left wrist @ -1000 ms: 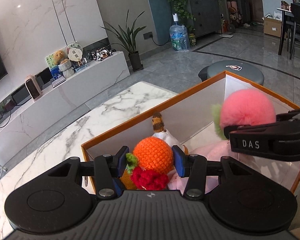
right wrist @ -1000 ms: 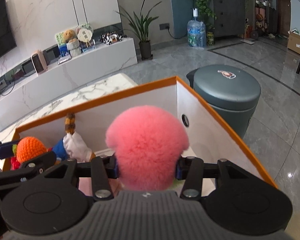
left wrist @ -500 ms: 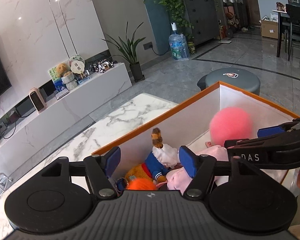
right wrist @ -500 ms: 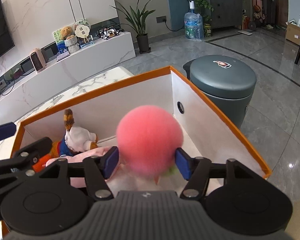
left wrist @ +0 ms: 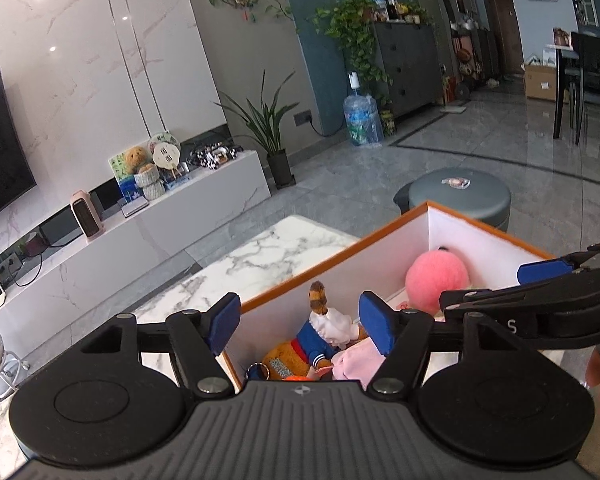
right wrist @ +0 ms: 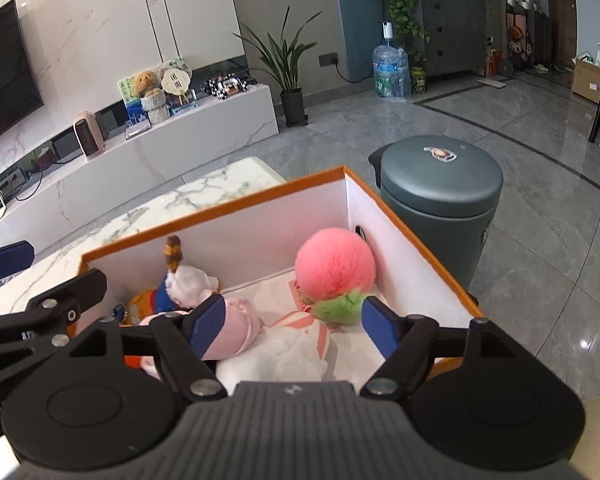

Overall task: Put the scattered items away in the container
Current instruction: 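Open the left tool to drop the fruit while the right tool releases the pompom, then withdraw both tools from the box toward the card box and pink notebook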

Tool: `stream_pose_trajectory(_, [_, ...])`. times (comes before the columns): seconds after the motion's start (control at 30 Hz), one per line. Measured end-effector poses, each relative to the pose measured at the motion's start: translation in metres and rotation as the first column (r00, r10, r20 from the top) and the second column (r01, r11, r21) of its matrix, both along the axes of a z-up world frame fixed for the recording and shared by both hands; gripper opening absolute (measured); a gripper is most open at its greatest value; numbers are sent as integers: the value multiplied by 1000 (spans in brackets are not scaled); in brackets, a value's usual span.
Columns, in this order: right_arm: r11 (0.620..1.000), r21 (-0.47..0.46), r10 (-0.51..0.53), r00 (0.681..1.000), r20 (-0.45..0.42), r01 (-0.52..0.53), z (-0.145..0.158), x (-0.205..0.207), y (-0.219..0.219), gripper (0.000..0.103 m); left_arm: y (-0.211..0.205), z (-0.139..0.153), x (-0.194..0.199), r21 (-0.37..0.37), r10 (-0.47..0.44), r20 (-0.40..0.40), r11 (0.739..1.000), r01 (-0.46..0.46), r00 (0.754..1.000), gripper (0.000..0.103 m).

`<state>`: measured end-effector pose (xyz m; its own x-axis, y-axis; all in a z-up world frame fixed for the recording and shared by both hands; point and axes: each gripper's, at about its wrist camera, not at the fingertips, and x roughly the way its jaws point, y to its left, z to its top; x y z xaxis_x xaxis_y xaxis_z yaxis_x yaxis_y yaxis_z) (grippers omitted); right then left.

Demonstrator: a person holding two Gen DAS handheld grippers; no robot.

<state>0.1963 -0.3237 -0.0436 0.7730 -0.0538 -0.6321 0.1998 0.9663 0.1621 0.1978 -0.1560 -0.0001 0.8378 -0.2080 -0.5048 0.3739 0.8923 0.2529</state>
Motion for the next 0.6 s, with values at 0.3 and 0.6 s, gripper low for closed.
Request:
stream_pose_trajectory(0.3, [999, -40, 16, 999, 39, -15, 29, -34, 15, 83, 16, 27, -33, -61, 19, 60, 998, -15, 998, 77])
stream_pose_trajectory(0.6, [995, -73, 69, 994, 80, -63, 50, -63, 46, 89, 45, 47, -64, -95, 76, 118, 993, -65, 990, 78])
